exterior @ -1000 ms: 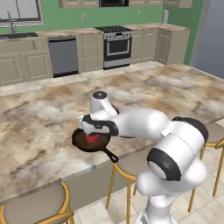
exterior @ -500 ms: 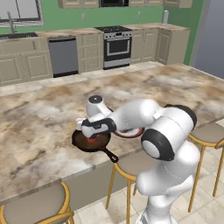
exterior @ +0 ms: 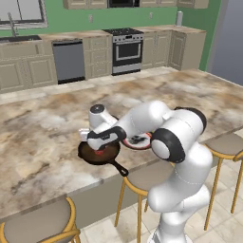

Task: Pick up the pan with the steak in it and place it on the dining table. Then place the steak on the plate.

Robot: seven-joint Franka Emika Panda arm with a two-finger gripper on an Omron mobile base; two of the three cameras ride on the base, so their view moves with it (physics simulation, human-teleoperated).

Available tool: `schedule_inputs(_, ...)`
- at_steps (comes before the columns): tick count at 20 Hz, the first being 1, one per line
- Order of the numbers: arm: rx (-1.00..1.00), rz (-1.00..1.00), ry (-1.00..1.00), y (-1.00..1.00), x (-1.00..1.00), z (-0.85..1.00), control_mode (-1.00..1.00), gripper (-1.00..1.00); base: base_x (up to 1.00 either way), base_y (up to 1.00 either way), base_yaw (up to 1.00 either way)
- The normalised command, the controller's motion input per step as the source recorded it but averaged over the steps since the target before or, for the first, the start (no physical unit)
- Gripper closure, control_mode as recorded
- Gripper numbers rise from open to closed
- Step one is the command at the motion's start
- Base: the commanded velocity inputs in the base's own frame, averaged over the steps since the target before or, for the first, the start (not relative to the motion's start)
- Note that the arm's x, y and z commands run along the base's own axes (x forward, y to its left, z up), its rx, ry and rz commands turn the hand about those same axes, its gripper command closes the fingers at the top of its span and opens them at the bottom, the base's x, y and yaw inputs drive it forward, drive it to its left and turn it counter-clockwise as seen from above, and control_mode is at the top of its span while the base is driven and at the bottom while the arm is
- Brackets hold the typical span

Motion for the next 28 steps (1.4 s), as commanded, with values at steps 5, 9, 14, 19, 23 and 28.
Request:
schedule_inputs(5, 0.00, 0.00, 0.01, 0.00, 0.00, -0.14, -1.00, -1.00, 0.00, 0.00, 0.00)
schedule_inputs(9, 0.00, 0.00, 0.01, 0.00, 0.00, -0.22, -1.00, -1.00, 0.00, 0.00, 0.00)
schedule_inputs(14, 0.00, 0.00, 0.00, 0.00, 0.04, -0.21, -1.00, -1.00, 0.00, 0.00, 0.00)
schedule_inputs(19, 0.00, -0.01, 0.00, 0.00, 0.06, -0.23, -1.00, -1.00, 0.00, 0.00, 0.00)
schedule_inputs(23, 0.00, -0.02, 0.00, 0.00, 0.06, -0.22, -1.00, -1.00, 0.00, 0.00, 0.00)
schedule_inputs(28, 0.00, -0.03, 0.00, 0.00, 0.06, -0.21, -1.00, -1.00, 0.00, 0.00, 0.00)
